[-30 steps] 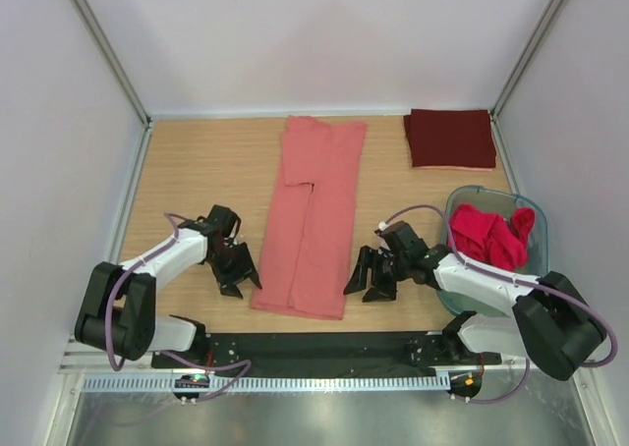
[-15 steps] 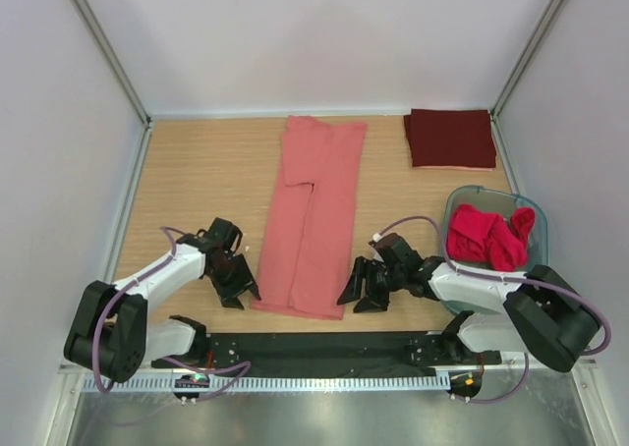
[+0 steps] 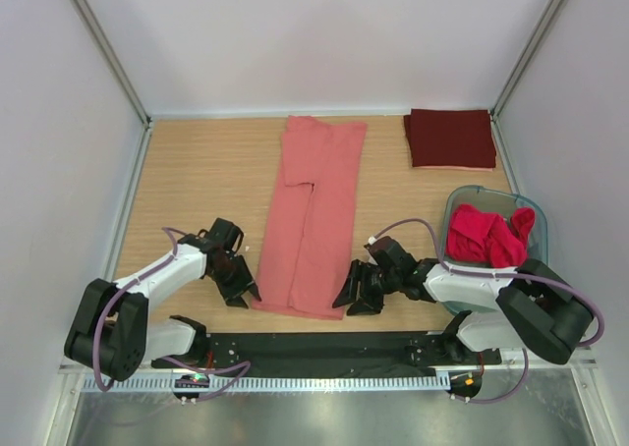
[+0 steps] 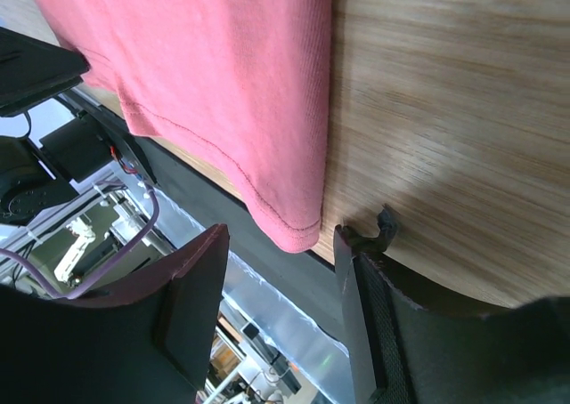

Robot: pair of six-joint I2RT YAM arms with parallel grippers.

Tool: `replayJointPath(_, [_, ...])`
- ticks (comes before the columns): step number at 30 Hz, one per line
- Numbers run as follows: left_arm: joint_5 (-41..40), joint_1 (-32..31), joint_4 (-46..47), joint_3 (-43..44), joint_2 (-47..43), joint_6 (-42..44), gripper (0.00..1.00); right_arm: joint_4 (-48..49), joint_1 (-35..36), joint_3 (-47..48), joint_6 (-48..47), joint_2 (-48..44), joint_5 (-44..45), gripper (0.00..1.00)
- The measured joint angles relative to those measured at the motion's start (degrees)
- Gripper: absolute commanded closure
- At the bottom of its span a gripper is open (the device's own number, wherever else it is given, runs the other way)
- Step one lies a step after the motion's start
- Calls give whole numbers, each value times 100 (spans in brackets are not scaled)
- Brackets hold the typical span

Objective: Fold and stack the t-shirts
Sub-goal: Fold the tshirt

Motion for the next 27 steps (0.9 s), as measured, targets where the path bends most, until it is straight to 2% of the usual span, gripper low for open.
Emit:
replayJointPath(11, [-7, -26, 118, -44, 7, 4, 80, 308, 35, 0, 111, 299, 4, 58])
replayJointPath(13, [-2, -42, 146, -52, 7, 4, 85, 426, 42, 0, 109, 393, -31, 69])
replayJointPath(14, [-2, -59, 162, -59, 7, 4, 91, 463, 55, 0, 107, 450, -13, 77])
replayJointPath(15, [0, -79, 177, -63, 7, -4, 94, 487, 57, -7, 109, 483, -20, 92])
replayJointPath(16, [4, -103, 192, -66, 7, 2, 98, 494, 66, -22, 98, 498, 9, 98])
replayJointPath(22, [0, -179, 9, 140, -170, 28, 100, -48, 66, 17, 96, 4, 229, 99])
replayJointPath(27, [-153, -188, -308, 1239, -127, 197, 100, -1078, -289, 868, -302, -461, 407, 99])
